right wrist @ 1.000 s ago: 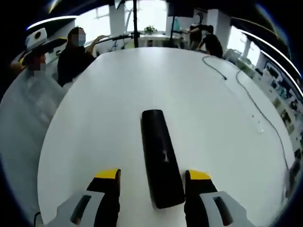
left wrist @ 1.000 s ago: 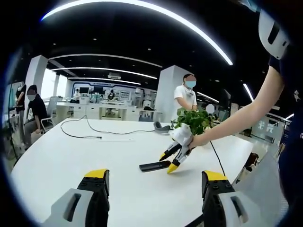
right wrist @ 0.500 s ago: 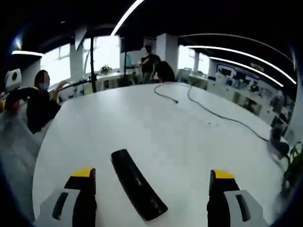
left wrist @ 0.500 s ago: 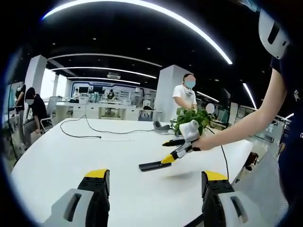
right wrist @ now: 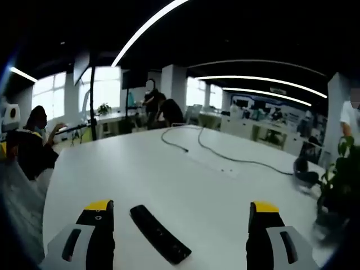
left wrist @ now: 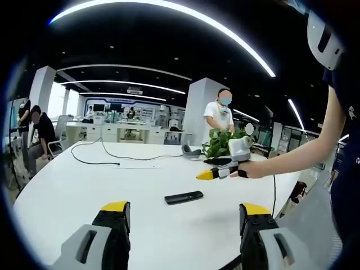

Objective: Press the specified remote control buttons in sequence, fully releasing each button before pressing the next.

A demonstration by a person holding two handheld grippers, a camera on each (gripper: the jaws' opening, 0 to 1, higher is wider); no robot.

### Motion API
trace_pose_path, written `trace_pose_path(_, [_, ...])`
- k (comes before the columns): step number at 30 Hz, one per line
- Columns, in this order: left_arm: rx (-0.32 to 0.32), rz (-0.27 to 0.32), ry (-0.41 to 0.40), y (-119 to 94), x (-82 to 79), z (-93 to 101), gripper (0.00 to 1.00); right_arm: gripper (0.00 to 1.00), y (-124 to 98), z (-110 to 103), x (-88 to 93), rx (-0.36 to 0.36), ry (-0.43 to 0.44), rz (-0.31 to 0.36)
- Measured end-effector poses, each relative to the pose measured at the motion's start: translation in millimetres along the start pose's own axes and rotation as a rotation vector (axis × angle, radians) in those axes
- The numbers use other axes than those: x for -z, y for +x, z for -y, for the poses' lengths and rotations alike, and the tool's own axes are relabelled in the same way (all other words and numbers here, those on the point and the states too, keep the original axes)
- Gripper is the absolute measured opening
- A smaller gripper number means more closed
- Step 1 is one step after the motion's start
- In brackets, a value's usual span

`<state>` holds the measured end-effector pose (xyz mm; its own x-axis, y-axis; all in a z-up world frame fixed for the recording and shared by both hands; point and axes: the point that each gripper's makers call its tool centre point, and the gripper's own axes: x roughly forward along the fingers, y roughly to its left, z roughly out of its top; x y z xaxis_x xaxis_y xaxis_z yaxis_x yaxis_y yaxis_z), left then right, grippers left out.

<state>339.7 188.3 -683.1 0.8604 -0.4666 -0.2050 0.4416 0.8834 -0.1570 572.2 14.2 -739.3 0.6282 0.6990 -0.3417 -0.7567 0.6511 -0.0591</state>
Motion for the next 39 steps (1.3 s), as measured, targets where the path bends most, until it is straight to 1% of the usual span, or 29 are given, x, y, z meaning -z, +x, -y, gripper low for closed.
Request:
trace_pose_path(3, [0.000,0.002,0.001,0,-0.4,0.1,0.83,0.99,-10,1,-10.0,0.033,-0.010,0.032])
trace_pose_path(6, [0.001,0.002,0.002,0,-0.4,0.3,0.83,0.99,-17,0,-18.2,0.048,-0.002,0.059])
trace_pose_path(11, [0.002,0.002,0.005,0,-0.5,0.5,0.83,0.99,-28,-5,-26.0,0.062,0.001,0.076])
trace_pose_path(19, [0.006,0.015,0.001,-1,-2.6,0.5,0.83,0.99,-49,-15,-33.4,0.094,-0.002,0.098])
trace_pose_path(25, [0.008,0.030,0.007,-2,-5.3,1.2,0.83,0.99,-68,-22,-40.7,0.111,0.014,0.121])
trace_pose_path(32, [0.011,0.048,0.009,-3,-8.5,2.5,0.84,0.99,-85,-30,-43.5,0.129,0.021,0.135])
trace_pose_path(39, [0.013,0.066,0.014,-4,-11.6,4.1,0.84,0.99,-110,-43,-48.0,0.149,0.024,0.150])
